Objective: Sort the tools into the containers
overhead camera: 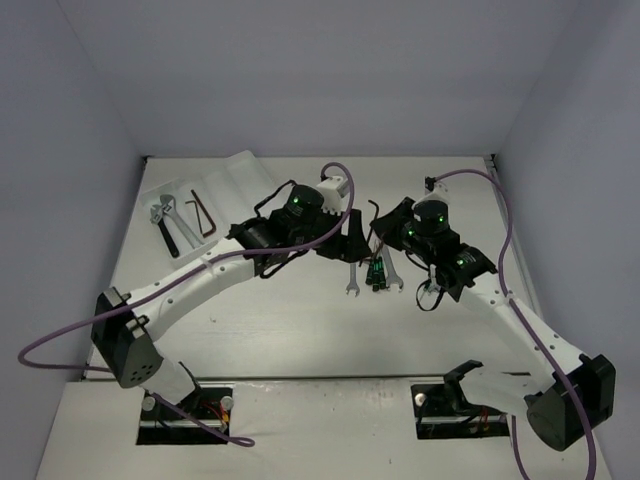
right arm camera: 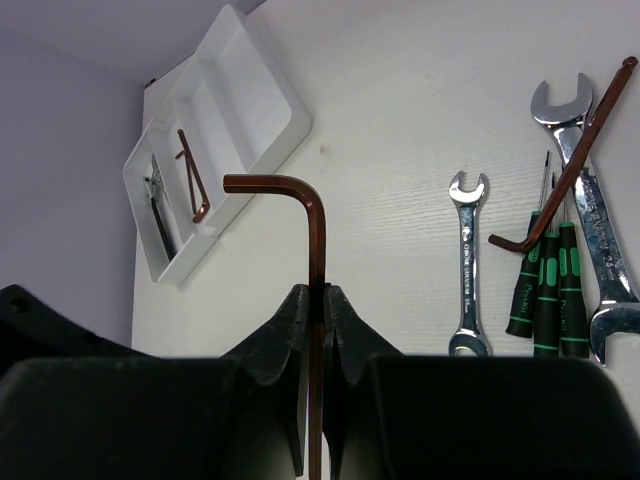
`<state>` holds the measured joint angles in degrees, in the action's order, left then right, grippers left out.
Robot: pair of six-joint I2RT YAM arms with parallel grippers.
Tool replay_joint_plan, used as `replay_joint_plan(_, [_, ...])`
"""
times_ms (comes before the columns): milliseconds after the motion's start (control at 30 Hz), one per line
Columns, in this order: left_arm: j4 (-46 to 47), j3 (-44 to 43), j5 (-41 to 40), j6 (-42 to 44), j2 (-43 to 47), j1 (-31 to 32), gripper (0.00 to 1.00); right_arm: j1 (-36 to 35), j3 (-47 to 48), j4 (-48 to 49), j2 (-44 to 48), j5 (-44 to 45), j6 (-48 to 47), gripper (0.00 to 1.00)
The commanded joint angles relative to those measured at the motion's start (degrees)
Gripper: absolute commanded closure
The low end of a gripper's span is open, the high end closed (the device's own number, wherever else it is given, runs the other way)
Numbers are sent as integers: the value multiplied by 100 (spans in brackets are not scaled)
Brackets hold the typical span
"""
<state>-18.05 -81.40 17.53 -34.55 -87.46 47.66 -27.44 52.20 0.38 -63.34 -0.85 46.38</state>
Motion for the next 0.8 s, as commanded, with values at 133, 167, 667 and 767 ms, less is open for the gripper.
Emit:
replay_joint_plan(133, [469,-473,-411,-245,-328,130,44,-42,-132,665,318,-323,314,100])
replay_joint_plan(167, [473,-498,-416,-249,-371,133,46,-46,-161,712,329,-355,353,100])
replay_joint_plan(667, [555,-63,-744,-287,-329,-85,100,-53,-289,908,237,-412,277,53])
replay_joint_plan(767, [555,300,-698,-382,-142,-537,100,53,-216,842,225,-355,159,39])
